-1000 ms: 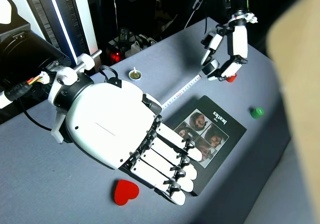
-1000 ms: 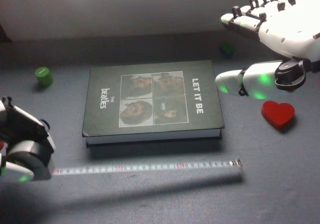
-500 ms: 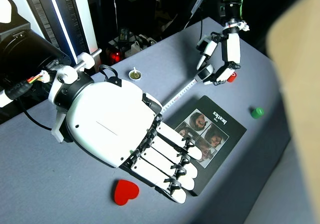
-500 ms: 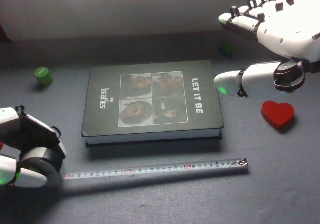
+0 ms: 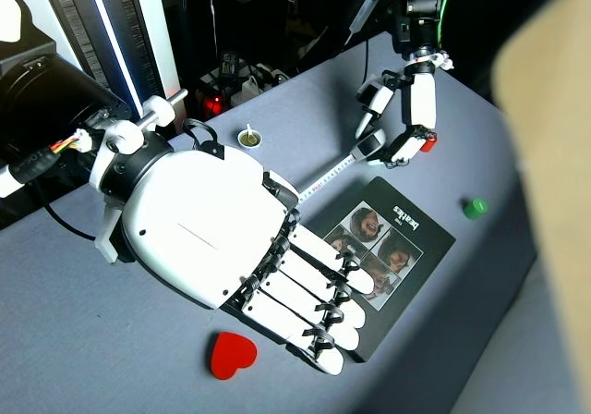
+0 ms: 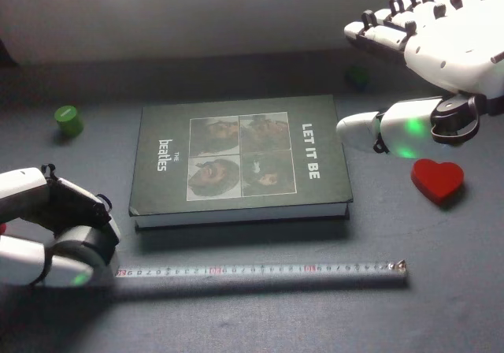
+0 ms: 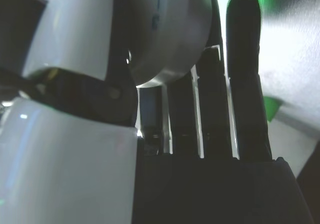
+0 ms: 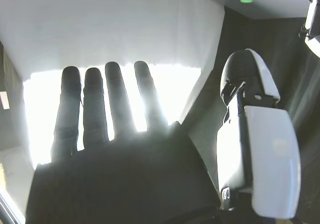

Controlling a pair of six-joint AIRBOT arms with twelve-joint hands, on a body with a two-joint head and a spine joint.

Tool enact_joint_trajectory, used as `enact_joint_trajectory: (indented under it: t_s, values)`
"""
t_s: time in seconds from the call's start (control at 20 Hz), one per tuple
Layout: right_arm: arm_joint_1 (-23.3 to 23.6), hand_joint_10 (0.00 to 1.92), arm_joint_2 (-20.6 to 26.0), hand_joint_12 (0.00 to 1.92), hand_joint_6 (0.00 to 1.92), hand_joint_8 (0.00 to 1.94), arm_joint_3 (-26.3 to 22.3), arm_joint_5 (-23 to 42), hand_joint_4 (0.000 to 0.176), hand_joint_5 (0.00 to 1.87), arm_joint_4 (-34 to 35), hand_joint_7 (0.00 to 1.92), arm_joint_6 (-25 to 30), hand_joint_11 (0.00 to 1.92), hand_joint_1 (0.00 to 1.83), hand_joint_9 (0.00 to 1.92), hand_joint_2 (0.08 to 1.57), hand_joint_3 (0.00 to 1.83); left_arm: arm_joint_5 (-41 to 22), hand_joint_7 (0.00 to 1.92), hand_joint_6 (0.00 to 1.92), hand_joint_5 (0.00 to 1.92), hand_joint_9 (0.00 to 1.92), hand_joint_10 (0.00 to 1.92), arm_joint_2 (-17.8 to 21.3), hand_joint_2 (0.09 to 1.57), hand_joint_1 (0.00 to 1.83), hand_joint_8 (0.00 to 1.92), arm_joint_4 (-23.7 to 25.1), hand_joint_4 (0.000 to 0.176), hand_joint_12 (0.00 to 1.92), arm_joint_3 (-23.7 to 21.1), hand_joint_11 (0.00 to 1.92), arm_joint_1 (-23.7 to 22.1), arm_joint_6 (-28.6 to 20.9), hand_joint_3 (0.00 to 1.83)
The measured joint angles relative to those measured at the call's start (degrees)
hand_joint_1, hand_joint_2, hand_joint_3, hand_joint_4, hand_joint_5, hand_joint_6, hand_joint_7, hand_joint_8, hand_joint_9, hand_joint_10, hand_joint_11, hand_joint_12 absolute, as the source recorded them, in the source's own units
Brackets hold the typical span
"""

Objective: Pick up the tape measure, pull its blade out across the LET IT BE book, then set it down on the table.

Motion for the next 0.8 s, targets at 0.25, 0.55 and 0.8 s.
enact_joint_trajectory:
  t_s: [0.25,0.55,0.8]
  values:
    - [0.0,0.0,0.0,0.23,0.0,0.0,-0.11,0.13,0.071,0.0,0.02,0.01,0.0,0.0,0.0,0.0,1.12,0.01,0.0,0.62,0.0,0.6,0.55,0.0,0.5,1.02,0.47,0.0,-0.26,0.0,0.79,0.07,0.26,0.07,-0.11,0.0]
    - [0.0,0.0,0.0,0.27,0.0,0.0,-0.11,0.37,0.069,0.0,-0.02,0.01,0.0,0.0,0.04,0.0,1.1,0.0,3.39,0.5,0.0,0.45,0.42,0.0,3.78,1.02,0.42,0.0,0.04,0.0,0.85,1.88,0.13,-1.27,0.5,0.0]
    - [0.0,0.0,0.04,0.3,0.0,0.0,-0.11,0.39,0.069,0.0,0.02,0.01,0.0,0.0,0.04,0.0,1.1,0.0,6.49,0.48,0.0,0.46,0.42,0.0,5.31,1.02,0.41,0.0,0.0,0.0,0.86,5.07,0.11,-8.55,0.87,0.0]
